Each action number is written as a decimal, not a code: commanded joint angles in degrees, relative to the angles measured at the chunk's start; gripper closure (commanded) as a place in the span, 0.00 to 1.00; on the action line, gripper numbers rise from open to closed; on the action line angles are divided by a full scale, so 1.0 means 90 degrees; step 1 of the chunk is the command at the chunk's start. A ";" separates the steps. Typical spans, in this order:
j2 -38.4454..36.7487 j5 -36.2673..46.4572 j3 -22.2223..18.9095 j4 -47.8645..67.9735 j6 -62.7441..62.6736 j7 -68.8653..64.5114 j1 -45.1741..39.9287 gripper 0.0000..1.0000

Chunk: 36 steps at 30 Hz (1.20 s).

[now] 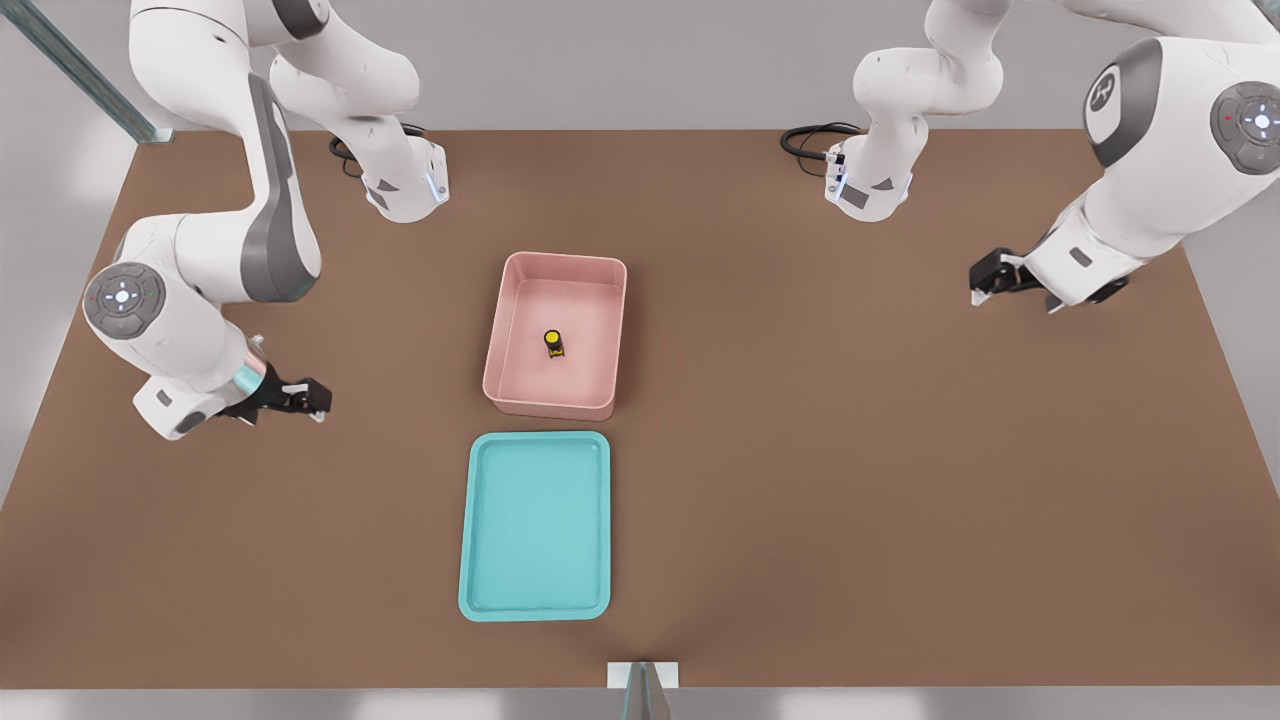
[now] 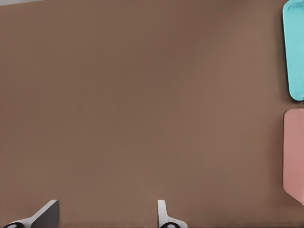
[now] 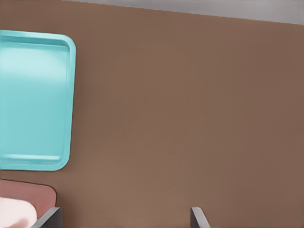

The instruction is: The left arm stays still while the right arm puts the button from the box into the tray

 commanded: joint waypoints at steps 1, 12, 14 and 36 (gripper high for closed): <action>-0.0005 -0.0019 -0.0001 -0.0025 0.0206 0.0224 0.0043 0.00; 0.0513 -0.1151 0.1903 -0.3189 0.3360 0.2978 0.2133 0.00; 0.0347 -0.1376 0.2020 -0.3648 0.3770 0.3407 0.2114 0.00; 0.0864 -0.1942 0.2001 -0.4810 0.5167 0.4472 0.2016 0.00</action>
